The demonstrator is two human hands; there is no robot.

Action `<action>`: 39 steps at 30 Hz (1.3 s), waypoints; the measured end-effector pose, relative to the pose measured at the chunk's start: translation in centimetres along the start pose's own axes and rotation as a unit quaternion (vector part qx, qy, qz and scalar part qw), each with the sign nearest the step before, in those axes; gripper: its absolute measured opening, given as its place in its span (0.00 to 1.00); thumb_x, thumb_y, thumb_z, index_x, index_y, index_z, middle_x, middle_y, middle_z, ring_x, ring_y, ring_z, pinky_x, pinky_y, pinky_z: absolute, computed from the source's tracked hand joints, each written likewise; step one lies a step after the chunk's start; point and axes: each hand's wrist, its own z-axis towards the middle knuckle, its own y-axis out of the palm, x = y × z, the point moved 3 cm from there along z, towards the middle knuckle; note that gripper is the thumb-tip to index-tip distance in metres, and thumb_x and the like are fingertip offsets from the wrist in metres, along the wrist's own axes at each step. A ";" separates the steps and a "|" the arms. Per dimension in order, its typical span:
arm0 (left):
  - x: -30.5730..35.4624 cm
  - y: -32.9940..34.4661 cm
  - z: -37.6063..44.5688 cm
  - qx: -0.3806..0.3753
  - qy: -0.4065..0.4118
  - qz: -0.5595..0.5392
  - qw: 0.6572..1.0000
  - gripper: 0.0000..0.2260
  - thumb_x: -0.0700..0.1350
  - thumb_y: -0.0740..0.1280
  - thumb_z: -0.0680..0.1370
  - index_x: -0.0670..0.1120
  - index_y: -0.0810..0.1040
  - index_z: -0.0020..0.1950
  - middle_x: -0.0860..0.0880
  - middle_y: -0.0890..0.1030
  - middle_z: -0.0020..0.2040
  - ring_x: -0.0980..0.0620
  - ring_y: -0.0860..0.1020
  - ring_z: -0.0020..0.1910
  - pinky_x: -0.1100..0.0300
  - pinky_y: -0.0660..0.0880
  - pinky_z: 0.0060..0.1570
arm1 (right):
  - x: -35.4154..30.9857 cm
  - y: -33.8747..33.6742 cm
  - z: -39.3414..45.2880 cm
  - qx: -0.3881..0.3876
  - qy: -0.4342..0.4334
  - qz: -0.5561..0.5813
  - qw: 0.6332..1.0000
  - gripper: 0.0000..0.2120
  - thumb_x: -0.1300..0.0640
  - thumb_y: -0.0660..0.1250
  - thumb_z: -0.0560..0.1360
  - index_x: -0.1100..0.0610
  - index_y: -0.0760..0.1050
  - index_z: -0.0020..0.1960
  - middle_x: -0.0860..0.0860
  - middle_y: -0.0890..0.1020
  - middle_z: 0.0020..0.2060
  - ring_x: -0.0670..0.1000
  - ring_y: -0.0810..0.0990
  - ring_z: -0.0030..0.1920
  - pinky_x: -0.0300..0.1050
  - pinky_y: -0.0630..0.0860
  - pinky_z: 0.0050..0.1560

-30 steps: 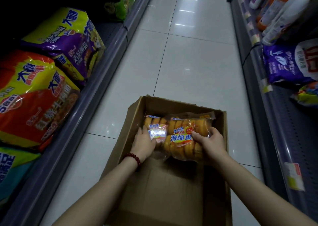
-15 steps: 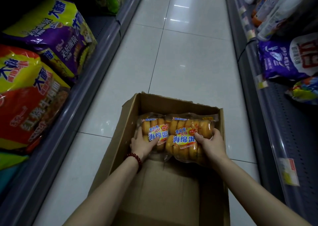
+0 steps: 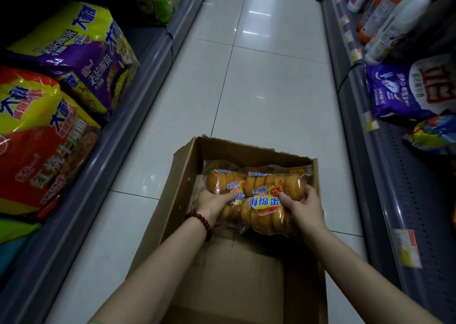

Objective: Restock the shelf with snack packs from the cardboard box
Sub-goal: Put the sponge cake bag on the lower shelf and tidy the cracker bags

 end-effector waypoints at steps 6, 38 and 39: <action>2.0 -0.7 -3.4 0.027 0.057 0.031 0.998 0.37 0.48 0.80 0.64 0.49 0.67 0.68 0.47 0.77 0.62 0.44 0.77 0.60 0.42 0.77 0.57 | -2.2 -1.8 -2.6 -0.028 0.017 0.034 0.999 0.30 0.53 0.72 0.71 0.54 0.65 0.70 0.54 0.77 0.61 0.58 0.80 0.57 0.61 0.78 0.55; 33.1 -18.3 -66.5 0.067 0.171 -0.226 0.957 0.14 0.35 0.72 0.71 0.44 0.77 0.55 0.46 0.86 0.43 0.48 0.85 0.40 0.55 0.81 0.38 | -55.0 -14.3 -43.5 -0.440 -0.007 0.074 0.895 0.46 0.52 0.83 0.52 0.59 0.71 0.66 0.62 0.81 0.56 0.63 0.81 0.55 0.54 0.80 0.49; 33.0 -18.7 -68.1 0.077 0.174 -0.234 0.953 0.15 0.35 0.73 0.71 0.44 0.77 0.56 0.46 0.86 0.42 0.48 0.85 0.39 0.56 0.81 0.36 | -55.9 -14.4 -44.7 -0.456 -0.010 0.068 0.887 0.46 0.51 0.84 0.51 0.58 0.71 0.66 0.62 0.81 0.57 0.64 0.81 0.55 0.55 0.80 0.49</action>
